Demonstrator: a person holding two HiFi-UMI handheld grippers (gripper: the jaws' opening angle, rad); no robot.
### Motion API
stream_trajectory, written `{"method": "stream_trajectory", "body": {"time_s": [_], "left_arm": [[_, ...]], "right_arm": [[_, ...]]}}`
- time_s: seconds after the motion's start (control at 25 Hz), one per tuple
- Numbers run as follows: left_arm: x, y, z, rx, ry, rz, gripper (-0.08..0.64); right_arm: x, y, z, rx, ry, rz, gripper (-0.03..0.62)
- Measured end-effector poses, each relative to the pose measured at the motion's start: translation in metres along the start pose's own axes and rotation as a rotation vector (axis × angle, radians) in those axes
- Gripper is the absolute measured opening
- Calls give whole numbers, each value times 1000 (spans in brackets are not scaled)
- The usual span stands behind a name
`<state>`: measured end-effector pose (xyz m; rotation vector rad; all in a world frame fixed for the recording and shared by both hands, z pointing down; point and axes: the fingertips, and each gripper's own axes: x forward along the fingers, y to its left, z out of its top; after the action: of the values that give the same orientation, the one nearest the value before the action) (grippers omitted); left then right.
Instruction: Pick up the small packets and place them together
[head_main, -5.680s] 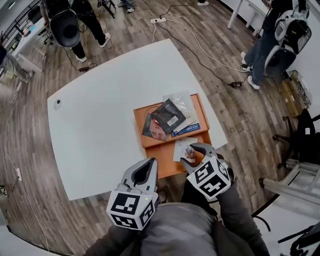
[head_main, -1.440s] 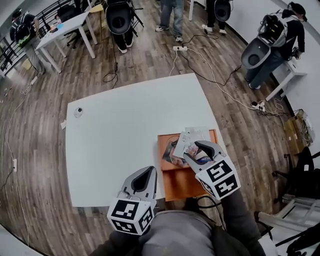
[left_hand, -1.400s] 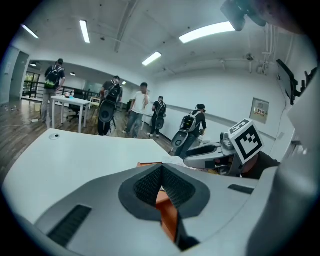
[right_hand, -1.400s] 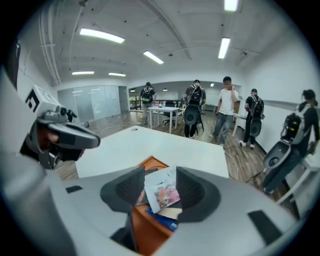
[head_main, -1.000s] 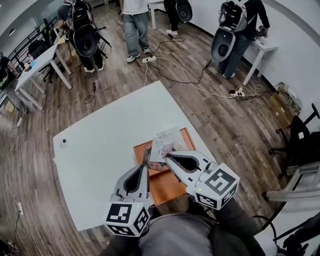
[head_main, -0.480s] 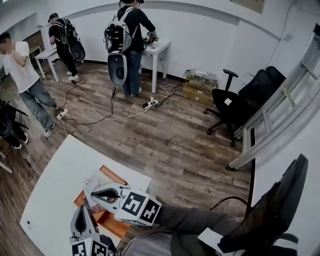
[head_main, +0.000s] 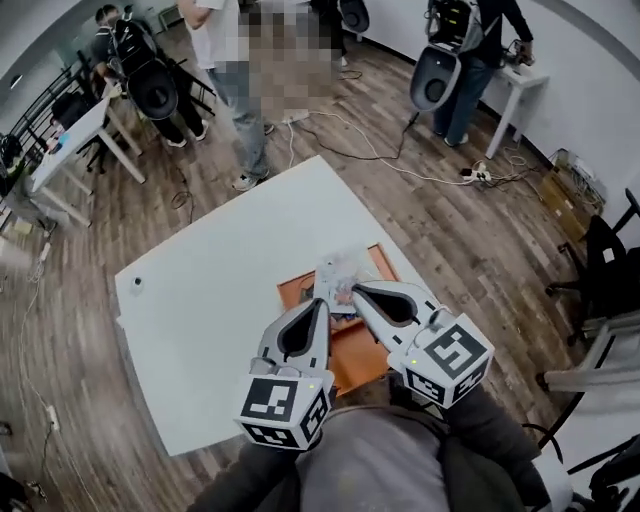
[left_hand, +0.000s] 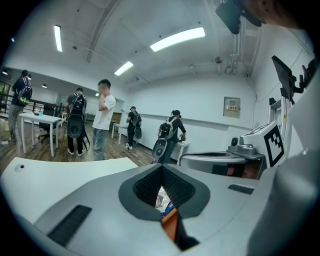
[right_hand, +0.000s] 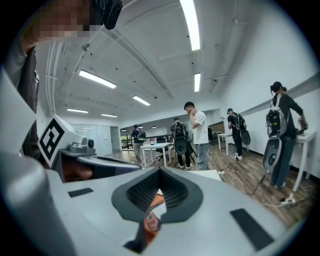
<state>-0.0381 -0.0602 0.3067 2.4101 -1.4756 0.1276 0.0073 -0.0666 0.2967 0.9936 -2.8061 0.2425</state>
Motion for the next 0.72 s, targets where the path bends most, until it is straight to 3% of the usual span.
{"method": "stream_trajectory", "body": {"time_s": [0.32, 0.72], "left_arm": [[-9, 8, 2, -21, 4, 57, -3], [-13, 5, -2, -27, 11, 67, -3]], "right_arm": [[7, 9, 1, -6, 13, 47, 5], [2, 9, -3, -1, 21, 47, 5]]}}
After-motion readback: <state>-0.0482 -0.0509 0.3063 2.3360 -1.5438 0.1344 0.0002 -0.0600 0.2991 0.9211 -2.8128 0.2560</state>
